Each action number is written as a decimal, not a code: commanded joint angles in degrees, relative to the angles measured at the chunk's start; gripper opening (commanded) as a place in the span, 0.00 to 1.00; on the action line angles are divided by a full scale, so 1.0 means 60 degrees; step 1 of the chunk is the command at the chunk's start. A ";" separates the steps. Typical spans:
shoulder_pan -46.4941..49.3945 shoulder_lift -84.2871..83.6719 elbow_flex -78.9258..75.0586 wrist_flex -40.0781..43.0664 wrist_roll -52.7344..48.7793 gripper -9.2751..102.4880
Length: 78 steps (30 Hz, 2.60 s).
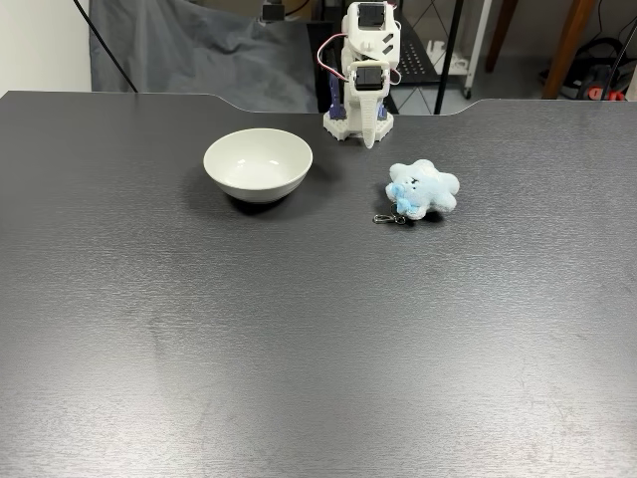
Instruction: Grasp a skyblue doll and put it in the white bowl.
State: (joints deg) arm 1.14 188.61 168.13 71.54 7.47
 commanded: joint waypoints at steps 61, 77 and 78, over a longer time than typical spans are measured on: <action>-0.3398 -1.4443 -1.4136 0.4922 -0.5347 0.08; -0.3472 -1.4590 -1.4121 0.4922 -0.6753 0.08; -0.3472 -1.4590 -1.4121 0.4922 -0.7251 0.08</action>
State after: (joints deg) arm -19.16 100.37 86.75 98.44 -29.00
